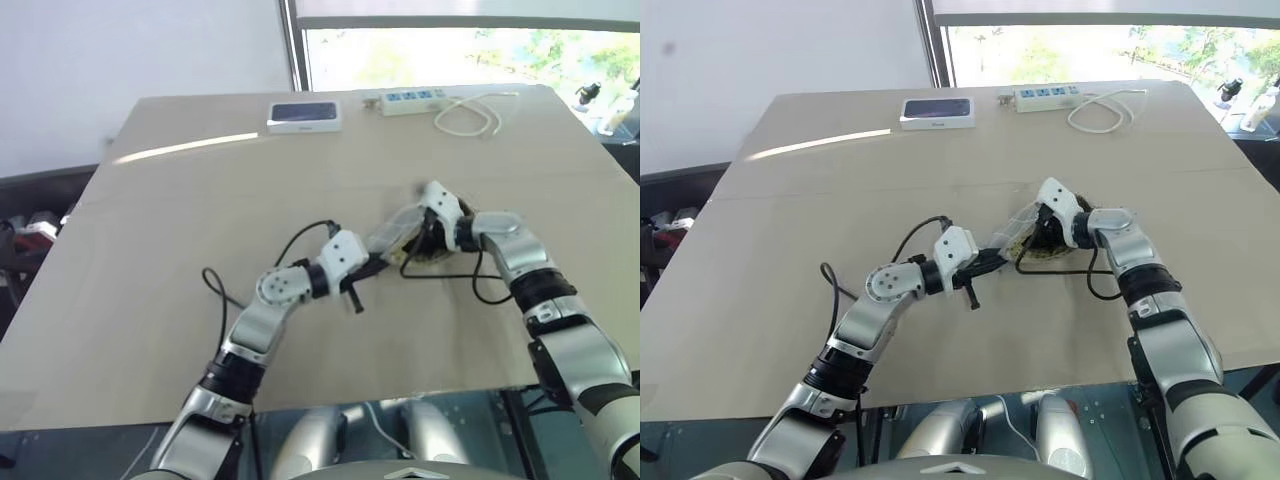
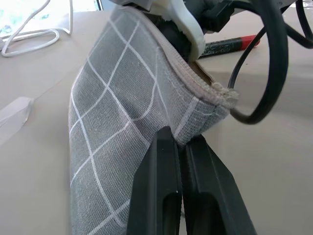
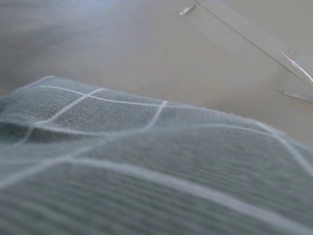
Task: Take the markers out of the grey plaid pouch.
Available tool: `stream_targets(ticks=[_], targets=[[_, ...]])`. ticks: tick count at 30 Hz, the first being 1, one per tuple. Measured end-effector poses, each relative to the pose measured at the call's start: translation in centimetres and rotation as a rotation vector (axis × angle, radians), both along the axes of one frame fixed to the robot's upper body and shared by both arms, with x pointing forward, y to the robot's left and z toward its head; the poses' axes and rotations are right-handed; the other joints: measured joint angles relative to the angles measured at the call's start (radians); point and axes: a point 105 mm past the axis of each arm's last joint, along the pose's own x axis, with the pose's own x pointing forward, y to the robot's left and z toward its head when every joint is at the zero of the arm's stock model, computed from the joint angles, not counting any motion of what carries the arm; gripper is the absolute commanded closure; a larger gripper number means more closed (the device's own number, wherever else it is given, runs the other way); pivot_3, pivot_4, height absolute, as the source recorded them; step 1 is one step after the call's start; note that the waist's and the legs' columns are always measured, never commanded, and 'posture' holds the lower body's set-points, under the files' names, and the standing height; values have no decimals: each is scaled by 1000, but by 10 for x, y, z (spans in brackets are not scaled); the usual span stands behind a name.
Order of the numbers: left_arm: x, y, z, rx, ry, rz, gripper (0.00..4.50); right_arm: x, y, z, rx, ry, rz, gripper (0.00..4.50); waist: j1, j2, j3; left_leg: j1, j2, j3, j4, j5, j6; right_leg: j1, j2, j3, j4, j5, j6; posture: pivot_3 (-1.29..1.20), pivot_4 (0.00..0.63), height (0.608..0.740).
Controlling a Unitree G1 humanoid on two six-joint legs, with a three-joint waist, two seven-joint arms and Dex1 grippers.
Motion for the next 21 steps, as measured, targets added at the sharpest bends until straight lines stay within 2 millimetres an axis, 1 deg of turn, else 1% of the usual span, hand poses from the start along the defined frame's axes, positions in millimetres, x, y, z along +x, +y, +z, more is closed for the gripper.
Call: stream_targets(ticks=[1, 2, 5, 6, 7, 10, 13, 15, 17, 18, 20, 21], targets=[[0, 0, 0, 0, 1, 0, 4500, 0, -2, 1, -2, 11, -6, 2476, 1, 0, 0, 0, 0, 0, 0, 0, 0, 0, 0, 0, 0, 0, 0, 0, 150, 740], [0, 0, -1, 0, 3, 0, 4500, 0, -4, 1, -4, 14, -10, 2775, 1, 0, 0, 0, 0, 0, 0, 0, 0, 0, 0, 0, 0, 0, 0, 0, 150, 740], [-1, -1, -2, -3, 6, -2, 4500, -4, -12, 2, -17, 22, -32, 4231, 7, 1, 0, -1, 0, -1, 0, 0, 0, 0, -1, -1, -1, 0, 0, 0, 150, 740], [-1, -1, -2, -3, 8, -2, 4500, -5, -17, 3, -23, 22, -40, 4453, 8, 1, 0, -1, 0, -1, 0, 0, 0, 0, -1, -1, -1, 0, 0, 0, 150, 740], [-2, -2, -2, -4, 8, -4, 4500, -9, -21, 2, -33, 26, -45, 4453, 10, 1, 0, -2, 0, -2, 0, 0, 0, 0, -1, -1, -2, 0, 0, 0, 150, 740], [-2, -2, -2, -7, 8, -5, 4500, -19, -24, 4, -42, 34, -50, 4453, 12, 1, -1, -2, 0, -1, -1, 0, 0, 0, -1, -1, -2, 0, 0, 0, 150, 740], [-2, -3, -2, -8, 6, -6, 4500, -35, -31, 3, -49, 60, -54, 4453, 16, 1, -1, -3, 0, -2, -1, 0, 0, -1, -1, -1, -2, 0, 0, 0, 150, 740], [-2, -3, -1, -8, 4, -6, 4500, -44, -33, 4, -53, 71, -50, 4453, 18, 1, -1, -3, 0, -2, -1, 0, 0, -2, -1, -1, -2, 0, 0, 0, 150, 740], [-2, -3, -1, -7, 2, -7, 4500, -59, -34, 4, -58, 93, -42, 4453, 22, 1, 0, -4, 0, -2, -1, 0, 0, -2, -1, -1, -3, 0, 0, 0, 150, 740], [-1, -2, -1, -7, 1, -6, 4500, -62, -34, 3, -58, 101, -37, 4453, 24, 1, 0, -4, 0, -2, -1, 0, 0, -2, -1, -1, -3, 0, 0, 0, 150, 740], [-1, -2, -1, -6, 1, -6, 4500, -73, -35, 2, -65, 124, -27, 4453, 26, 1, 0, -4, 0, -2, -1, 0, 0, -2, -1, -1, -3, 0, 0, 0, 150, 740], [-1, -3, 0, -7, -2, -7, 4500, -79, -36, -2, -73, 147, -29, 4453, 26, 1, 0, -4, 0, -2, -1, 0, 0, -2, -1, -1, -3, 0, 0, 0, 150, 740]])
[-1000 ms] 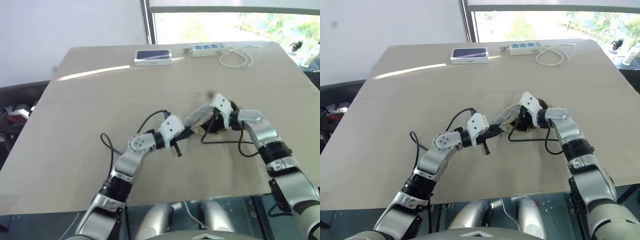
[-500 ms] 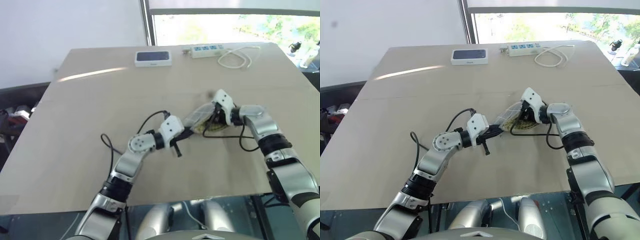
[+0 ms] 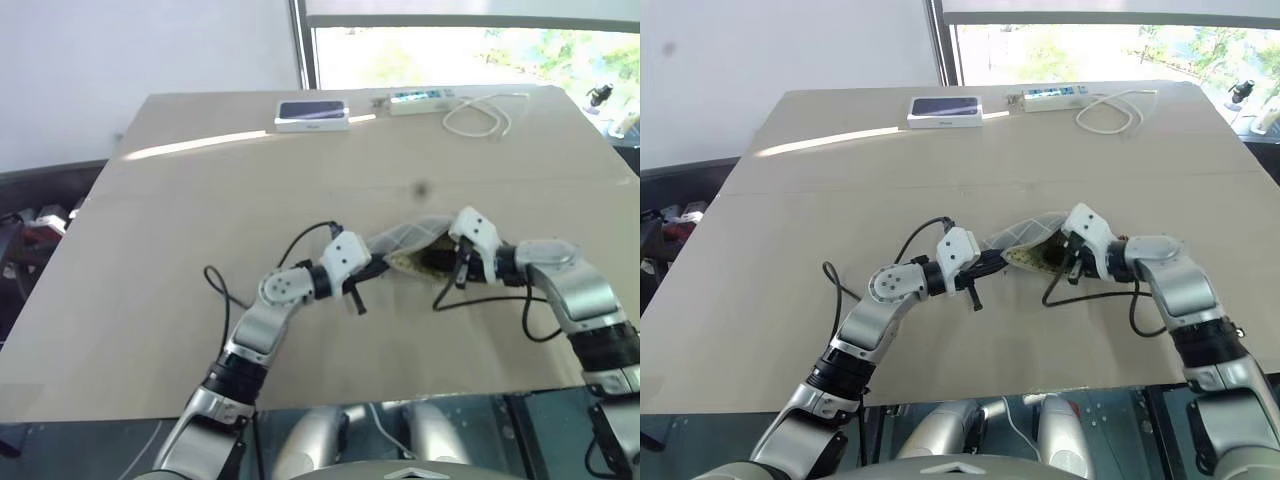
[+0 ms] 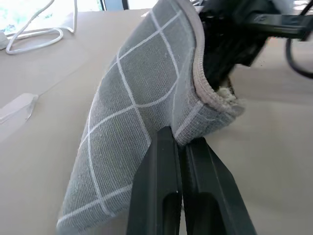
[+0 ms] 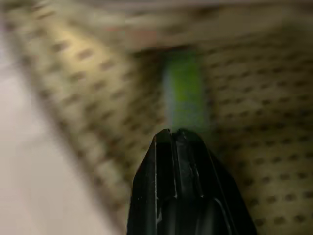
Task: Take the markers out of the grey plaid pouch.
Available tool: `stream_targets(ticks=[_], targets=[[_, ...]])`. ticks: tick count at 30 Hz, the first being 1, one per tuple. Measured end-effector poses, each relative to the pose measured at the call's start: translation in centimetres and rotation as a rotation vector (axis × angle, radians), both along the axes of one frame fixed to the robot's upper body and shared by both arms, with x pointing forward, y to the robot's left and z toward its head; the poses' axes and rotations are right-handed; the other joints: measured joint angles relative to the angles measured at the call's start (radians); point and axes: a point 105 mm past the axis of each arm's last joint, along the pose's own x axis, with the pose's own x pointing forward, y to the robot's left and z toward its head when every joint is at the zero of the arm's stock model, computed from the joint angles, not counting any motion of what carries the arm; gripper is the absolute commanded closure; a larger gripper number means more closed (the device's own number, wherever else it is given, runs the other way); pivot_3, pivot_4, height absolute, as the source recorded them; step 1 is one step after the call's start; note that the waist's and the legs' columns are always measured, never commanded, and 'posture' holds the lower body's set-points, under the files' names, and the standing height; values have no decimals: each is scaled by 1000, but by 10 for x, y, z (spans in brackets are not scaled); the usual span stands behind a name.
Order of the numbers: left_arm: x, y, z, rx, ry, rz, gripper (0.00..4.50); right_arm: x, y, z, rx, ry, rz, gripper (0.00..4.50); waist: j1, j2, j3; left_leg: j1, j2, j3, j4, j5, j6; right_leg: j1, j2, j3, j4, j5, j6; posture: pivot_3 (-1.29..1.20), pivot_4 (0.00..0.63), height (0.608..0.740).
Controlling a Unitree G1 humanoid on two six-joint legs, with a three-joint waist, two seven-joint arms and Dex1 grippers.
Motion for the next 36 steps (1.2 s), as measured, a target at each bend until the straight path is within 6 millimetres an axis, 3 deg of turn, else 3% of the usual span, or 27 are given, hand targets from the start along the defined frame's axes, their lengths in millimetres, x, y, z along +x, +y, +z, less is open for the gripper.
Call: stream_targets(ticks=[6, 9, 25, 30, 31, 32, 33, 36], targets=[[2, 1, -1, 2, -1, 1, 4500, -11, -7, -5, -23, 26, -18, 4453, -1, 0, 1, 0, 0, 0, 0, 0, 0, -1, 0, 0, 0, 0, 0, 0, 150, 740], [2, 0, 0, 2, -4, 0, 4500, -6, -9, -3, -38, -19, -41, 3443, 0, 0, 1, -1, 0, 0, 0, 0, 0, -1, 0, 0, 0, 0, 0, 0, 150, 740], [2, 0, 1, 1, -8, -1, 4500, 11, 2, 28, -14, -251, 19, 3443, 0, 0, 1, -1, 0, 0, 0, 0, 0, -1, 0, 0, 0, 0, 0, 0, 150, 740], [2, 0, 1, -1, -9, -2, 4500, 22, -9, 19, -67, -265, -25, 3443, 0, 0, 1, -1, 0, 0, 0, 0, 0, -1, 0, 0, 0, 0, 0, 0, 150, 740], [2, -1, 1, -1, -9, -2, 4500, 24, -12, 18, -78, -260, -32, 2801, 0, 0, 1, -1, 0, 0, 0, 0, 0, -1, 0, 0, 0, 0, 0, 0, 150, 740], [2, -1, 1, -2, -9, -2, 4500, 24, -12, 17, -80, -259, -32, 2649, 0, 0, 1, -1, 0, 0, 0, 0, 0, -1, 0, 0, 0, 0, 0, 0, 150, 740], [2, -1, 1, -3, -9, -2, 4500, 27, -13, 16, -95, -261, -36, 1986, -1, 0, 1, 0, 0, 1, 0, 0, 0, -1, 0, 0, 0, 0, 0, 0, 150, 740], [1, -3, 1, -6, -8, -7, 4500, 31, -17, 12, -122, -261, -40, 701, -1, 0, 1, 0, 0, 1, 0, 0, 0, -1, 0, 0, 0, 0, 0, 0, 150, 740]])
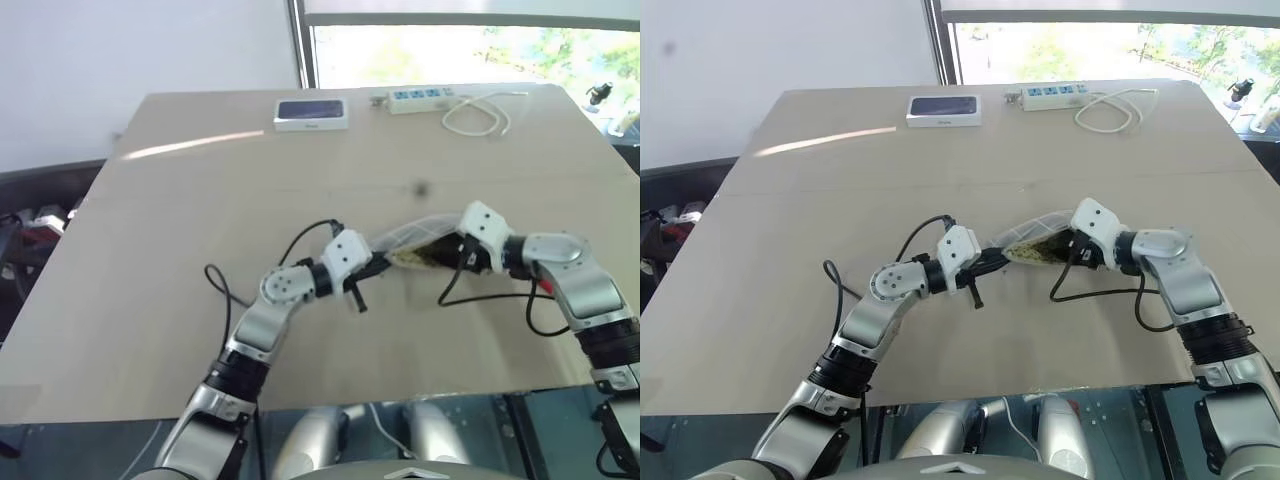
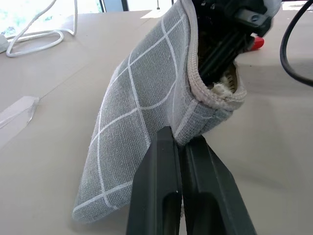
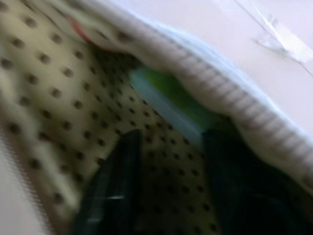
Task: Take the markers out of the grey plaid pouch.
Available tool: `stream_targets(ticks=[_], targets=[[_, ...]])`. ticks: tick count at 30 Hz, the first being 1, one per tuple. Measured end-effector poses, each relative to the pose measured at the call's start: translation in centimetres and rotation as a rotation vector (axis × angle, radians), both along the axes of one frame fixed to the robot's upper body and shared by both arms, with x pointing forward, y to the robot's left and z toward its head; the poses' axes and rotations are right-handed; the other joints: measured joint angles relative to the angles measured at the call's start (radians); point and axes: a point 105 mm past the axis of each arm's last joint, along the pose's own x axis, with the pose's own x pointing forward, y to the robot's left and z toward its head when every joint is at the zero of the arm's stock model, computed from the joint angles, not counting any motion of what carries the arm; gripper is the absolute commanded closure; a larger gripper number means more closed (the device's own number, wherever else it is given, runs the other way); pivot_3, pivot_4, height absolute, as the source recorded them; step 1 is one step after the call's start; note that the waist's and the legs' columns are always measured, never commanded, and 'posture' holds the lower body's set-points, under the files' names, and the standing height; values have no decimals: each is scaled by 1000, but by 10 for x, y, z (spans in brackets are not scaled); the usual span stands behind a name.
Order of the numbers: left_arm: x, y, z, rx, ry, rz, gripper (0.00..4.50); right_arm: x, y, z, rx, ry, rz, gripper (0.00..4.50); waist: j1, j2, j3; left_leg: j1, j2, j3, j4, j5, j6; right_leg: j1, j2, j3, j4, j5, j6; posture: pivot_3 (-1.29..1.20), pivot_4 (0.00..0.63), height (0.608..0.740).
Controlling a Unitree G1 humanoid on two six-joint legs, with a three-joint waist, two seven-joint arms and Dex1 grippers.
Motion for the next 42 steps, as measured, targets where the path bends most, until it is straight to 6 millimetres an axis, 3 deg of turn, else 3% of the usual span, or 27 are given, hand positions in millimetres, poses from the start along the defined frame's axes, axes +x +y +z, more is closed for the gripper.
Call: stream_targets(ticks=[1, 2, 10, 17, 35, 42], targets=[[0, -1, 0, -1, 1, -3, 4500, 0, 1, -1, -4, -1, 7, 188, 0, 0, 0, 0, 0, 0, 0, 0, 0, 0, 0, 0, 0, 0, 0, 0, 150, 740], [-1, -2, 0, -1, 2, -7, 4500, 1, 2, -1, -6, -2, 12, 83, -1, 0, 0, 0, 0, 0, 0, 0, 0, 0, 0, 0, 0, 0, 0, 0, 150, 740], [-1, -2, -1, 0, 2, -7, 4500, 12, 5, -2, -19, -45, 32, 83, -1, 0, 0, 0, 0, 0, 0, 0, 0, 0, 0, 0, 0, 0, 0, 0, 150, 740], [0, 0, -1, 5, 0, -1, 4500, 6, 16, 2, -26, -101, 151, 83, -1, 0, 0, 0, 0, 0, 0, 0, 0, 0, 0, 0, 0, 0, 0, 0, 150, 740], [10, 6, 7, -40, 75, -45, 4500, 5, 37, 1, -106, -54, 188, 83, -2, 0, 0, 0, 0, 0, 0, 0, 0, 0, 0, -1, 0, 0, 0, 0, 150, 740], [11, 6, 8, -48, 136, -102, 4500, 30, 41, 0, -120, 37, 118, 83, -16, 0, 0, 0, 0, 0, 0, 0, 0, 0, 0, -2, 1, 0, 0, 0, 150, 740]])
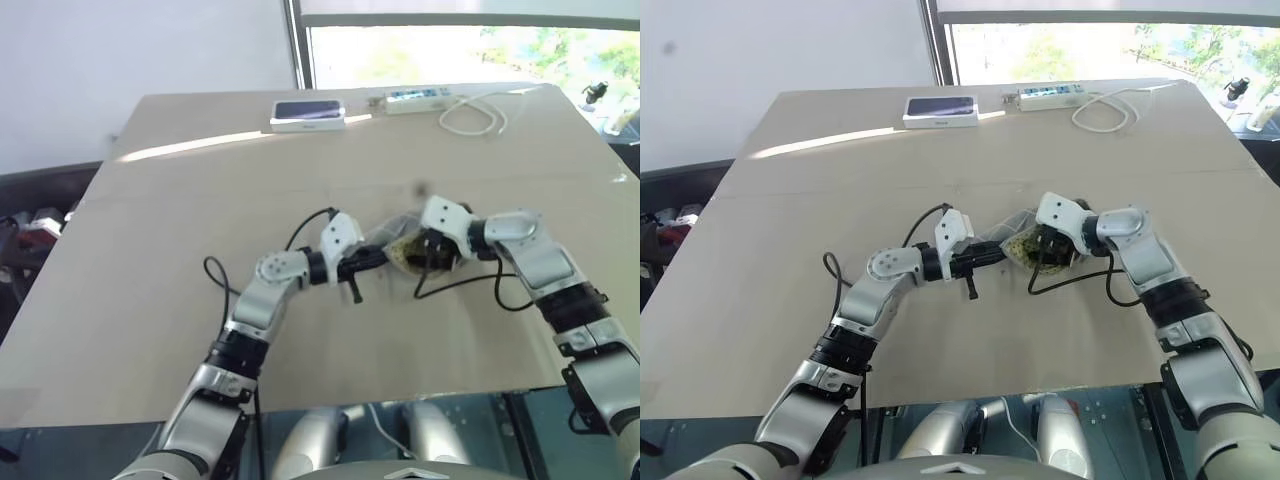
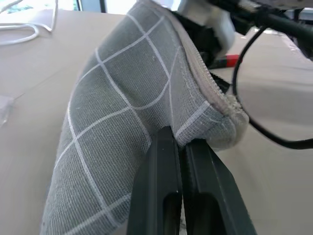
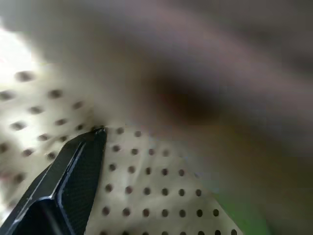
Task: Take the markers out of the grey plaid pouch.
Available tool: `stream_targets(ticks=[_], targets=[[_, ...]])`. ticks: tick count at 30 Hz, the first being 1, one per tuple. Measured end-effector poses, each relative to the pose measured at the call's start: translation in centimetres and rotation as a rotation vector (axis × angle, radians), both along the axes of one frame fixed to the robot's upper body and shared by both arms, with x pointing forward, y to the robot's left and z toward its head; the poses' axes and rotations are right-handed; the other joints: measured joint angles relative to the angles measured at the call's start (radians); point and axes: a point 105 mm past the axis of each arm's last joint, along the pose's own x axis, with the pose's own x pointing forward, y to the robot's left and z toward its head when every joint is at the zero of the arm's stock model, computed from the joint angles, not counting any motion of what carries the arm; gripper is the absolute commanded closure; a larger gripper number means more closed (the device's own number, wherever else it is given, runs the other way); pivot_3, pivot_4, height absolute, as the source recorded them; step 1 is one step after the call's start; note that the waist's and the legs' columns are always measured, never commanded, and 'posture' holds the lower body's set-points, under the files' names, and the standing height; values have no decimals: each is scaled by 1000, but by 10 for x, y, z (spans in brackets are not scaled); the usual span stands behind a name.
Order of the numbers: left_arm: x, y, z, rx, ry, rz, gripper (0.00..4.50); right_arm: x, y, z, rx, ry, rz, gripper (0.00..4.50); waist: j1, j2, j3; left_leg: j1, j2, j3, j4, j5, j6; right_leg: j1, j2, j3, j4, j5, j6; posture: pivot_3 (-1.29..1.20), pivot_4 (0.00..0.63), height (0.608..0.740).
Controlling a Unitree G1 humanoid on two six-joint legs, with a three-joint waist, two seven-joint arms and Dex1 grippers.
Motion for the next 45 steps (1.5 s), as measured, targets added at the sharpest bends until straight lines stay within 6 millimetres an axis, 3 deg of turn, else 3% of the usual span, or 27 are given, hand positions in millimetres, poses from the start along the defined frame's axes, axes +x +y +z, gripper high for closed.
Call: stream_targets(ticks=[12, 16, 22, 24, 26, 41, 43, 45], targets=[[-1, -2, 0, -7, 3, -7, 4500, 7, -3, 1, 19, 201, -18, 83, -4, 0, -1, 1, 0, -1, 1, 0, 0, 1, -1, 0, 0, 0, 0, 0, 150, 740], [-1, -2, 0, -8, 4, -4, 4500, 7, -9, 2, 13, 222, -31, 1260, -3, 0, -1, 1, 0, -1, 1, 0, 0, 1, -1, 0, 0, 0, 0, 0, 150, 740], [-1, -1, -3, -9, 11, 6, 4500, 3, -14, 2, 14, 248, -32, 3748, -6, -1, -2, 1, 0, -1, 1, 0, 0, 1, -1, 1, 1, 0, 0, 0, 150, 740], [-1, 0, -3, -9, 11, 7, 4500, 2, -14, 2, 19, 244, -29, 3764, -6, 0, -3, 2, 0, -1, 1, 0, 0, 2, -1, 1, 1, 0, 0, 0, 150, 740], [-1, 0, -3, -8, 11, 9, 4500, 1, -12, 4, 24, 242, -14, 4182, -5, -1, -4, 4, 0, -1, 1, 0, 0, 4, -1, 1, 1, 0, 0, 0, 150, 740], [-1, -2, -3, -6, 7, 9, 4500, -8, -15, 2, 2, 229, 10, 4182, -1, -2, -5, 3, 0, -2, 1, 0, 0, 4, -1, 0, 0, 0, 0, 0, 150, 740], [-1, -2, -3, -5, 4, 9, 4500, -7, -15, 2, -2, 220, 14, 3595, 0, -2, -5, 3, -1, -2, 1, 0, 0, 4, -1, 0, 0, 0, 0, 0, 150, 740], [-1, -2, -3, -1, -2, 10, 4500, -5, -17, 1, -4, 206, 4, 3595, 0, -2, -5, 3, -1, -2, 1, 0, 0, 4, -1, 0, 0, 0, 0, 0, 150, 740]])
